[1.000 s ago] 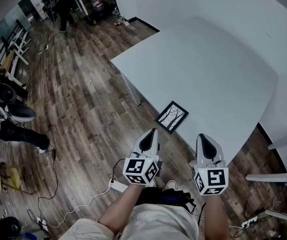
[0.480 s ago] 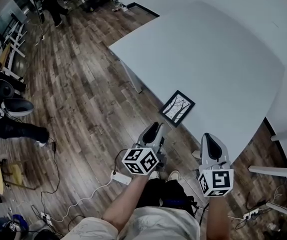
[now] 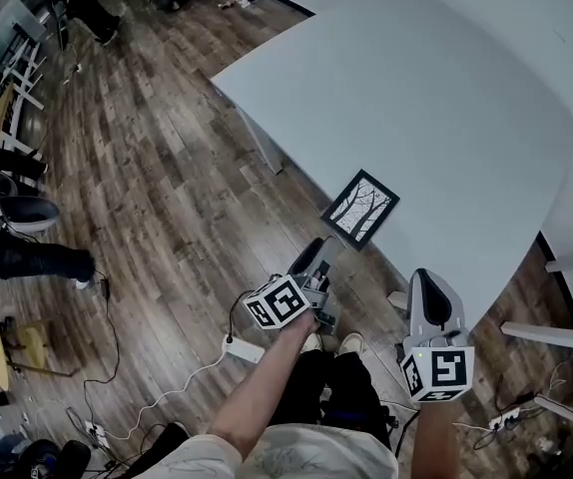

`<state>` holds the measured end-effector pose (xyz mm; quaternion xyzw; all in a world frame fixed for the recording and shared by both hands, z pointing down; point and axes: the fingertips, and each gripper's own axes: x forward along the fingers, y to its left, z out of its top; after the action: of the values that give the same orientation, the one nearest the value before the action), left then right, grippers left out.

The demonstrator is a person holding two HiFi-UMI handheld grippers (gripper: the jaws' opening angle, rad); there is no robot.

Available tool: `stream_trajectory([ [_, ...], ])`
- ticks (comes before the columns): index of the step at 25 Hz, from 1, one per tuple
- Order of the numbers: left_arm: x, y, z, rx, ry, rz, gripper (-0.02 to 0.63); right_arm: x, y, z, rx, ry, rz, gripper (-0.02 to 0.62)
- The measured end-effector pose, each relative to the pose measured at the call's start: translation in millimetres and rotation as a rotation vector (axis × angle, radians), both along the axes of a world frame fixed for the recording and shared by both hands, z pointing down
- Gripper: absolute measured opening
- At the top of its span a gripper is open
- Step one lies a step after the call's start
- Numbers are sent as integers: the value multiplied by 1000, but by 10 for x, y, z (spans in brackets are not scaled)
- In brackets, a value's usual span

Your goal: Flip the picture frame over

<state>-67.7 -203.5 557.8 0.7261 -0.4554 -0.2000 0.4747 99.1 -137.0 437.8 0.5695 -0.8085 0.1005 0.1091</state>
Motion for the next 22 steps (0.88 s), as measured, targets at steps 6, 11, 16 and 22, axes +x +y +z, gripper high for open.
stream_trajectory([
  [6, 30, -117, 246, -42, 202, -3, 210, -46, 6, 154, -23, 2, 5, 25],
  [11, 67, -213, 382, -50, 254, 12, 215, -46, 12, 286, -45, 7, 13, 25],
  [16, 113, -307, 440, -37, 280, 23, 216, -11, 14, 379, -62, 4, 26, 25],
  [22, 186, -385, 468, -15, 306, 37, 216, 13, 30, 460, -78, 8, 27, 25],
])
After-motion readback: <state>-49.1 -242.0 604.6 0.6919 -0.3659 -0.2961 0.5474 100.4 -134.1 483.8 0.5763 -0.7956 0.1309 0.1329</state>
